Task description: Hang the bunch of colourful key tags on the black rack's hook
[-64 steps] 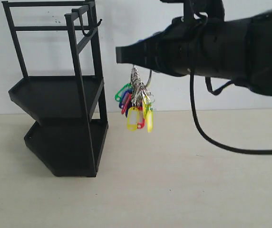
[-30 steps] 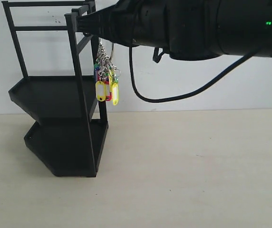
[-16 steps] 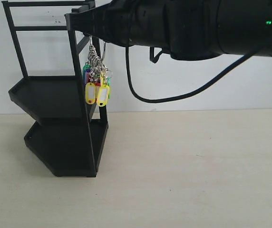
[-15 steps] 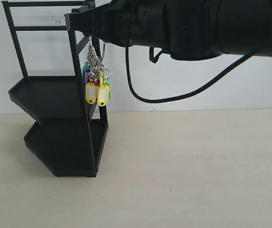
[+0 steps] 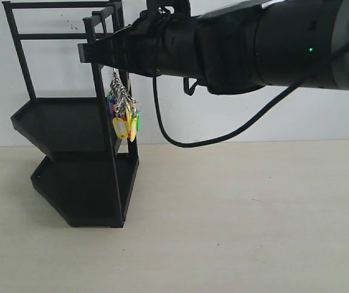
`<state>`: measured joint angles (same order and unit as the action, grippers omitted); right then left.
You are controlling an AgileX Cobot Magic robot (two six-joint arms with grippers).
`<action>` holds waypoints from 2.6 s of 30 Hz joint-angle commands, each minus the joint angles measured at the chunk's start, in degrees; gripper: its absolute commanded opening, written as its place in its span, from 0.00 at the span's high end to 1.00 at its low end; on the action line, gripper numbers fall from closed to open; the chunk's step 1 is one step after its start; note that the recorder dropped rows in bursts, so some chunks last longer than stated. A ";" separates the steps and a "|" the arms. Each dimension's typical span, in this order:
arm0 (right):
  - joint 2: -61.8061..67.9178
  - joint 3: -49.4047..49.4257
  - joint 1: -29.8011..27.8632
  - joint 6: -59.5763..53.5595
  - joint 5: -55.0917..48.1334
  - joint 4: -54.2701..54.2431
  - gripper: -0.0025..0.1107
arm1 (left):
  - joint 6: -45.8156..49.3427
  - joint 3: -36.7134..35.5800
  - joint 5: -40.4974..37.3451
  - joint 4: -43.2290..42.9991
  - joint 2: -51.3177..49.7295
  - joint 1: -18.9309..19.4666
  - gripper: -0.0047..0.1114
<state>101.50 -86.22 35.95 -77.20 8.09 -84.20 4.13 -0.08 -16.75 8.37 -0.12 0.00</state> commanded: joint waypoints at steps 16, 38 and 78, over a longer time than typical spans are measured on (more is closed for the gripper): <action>-6.03 2.09 0.03 2.84 -2.29 4.05 0.38 | 0.20 0.08 0.45 -0.28 0.12 -0.04 0.92; -54.33 52.19 0.03 25.03 -12.62 3.88 0.90 | 0.20 0.08 0.45 -0.28 0.12 -0.04 0.92; -75.36 73.94 -14.85 20.73 -19.04 3.88 0.98 | 0.20 0.08 0.45 -0.28 0.12 -0.04 0.92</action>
<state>30.27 -14.89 25.58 -55.91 -8.21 -80.45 4.13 -0.08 -16.75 8.37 -0.12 0.00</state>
